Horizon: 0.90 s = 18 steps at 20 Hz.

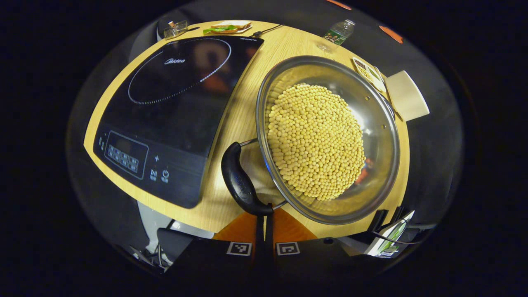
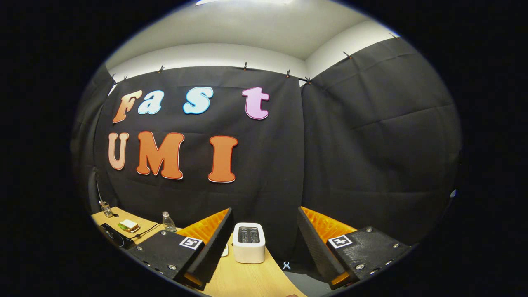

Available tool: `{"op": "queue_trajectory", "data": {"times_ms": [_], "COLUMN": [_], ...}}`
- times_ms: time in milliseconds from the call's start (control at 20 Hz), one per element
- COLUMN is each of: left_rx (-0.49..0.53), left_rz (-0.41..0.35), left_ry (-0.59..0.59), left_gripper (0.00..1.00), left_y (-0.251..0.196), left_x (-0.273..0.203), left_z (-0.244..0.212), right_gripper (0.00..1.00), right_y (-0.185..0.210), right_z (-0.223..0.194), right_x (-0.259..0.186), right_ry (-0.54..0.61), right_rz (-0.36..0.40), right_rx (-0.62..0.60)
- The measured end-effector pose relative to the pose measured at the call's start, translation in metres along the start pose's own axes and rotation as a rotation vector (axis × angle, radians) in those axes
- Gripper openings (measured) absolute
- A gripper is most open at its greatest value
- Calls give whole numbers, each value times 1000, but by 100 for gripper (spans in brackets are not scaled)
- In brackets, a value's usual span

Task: First push the handle of the pot to place it horizontally, then grasp the pot with both hands and set it on the induction cooktop.

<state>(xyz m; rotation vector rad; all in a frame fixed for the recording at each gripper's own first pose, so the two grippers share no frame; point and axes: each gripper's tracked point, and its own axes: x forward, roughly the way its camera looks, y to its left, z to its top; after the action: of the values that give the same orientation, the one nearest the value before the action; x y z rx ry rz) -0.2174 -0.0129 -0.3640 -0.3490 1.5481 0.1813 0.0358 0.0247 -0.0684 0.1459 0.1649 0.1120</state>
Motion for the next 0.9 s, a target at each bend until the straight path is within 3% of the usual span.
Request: {"op": "queue_trajectory", "data": {"times_ms": [250, 550, 900], "left_rx": [92, 289, 439], "left_rz": [15, 58, 76], "left_ry": [-17, -69, -120], "left_gripper": [8, 8, 8], "left_y": [7, 4, 7], "left_x": [2, 4, 3], "left_z": [28, 66, 98], "right_gripper": [95, 95, 95], "right_y": [30, 58, 79], "right_z": [8, 2, -24], "right_x": [-5, -9, -12], "right_ry": [-5, 23, 108], "right_rz": [-3, 9, 23], "right_rx": [-17, -62, -88]}}
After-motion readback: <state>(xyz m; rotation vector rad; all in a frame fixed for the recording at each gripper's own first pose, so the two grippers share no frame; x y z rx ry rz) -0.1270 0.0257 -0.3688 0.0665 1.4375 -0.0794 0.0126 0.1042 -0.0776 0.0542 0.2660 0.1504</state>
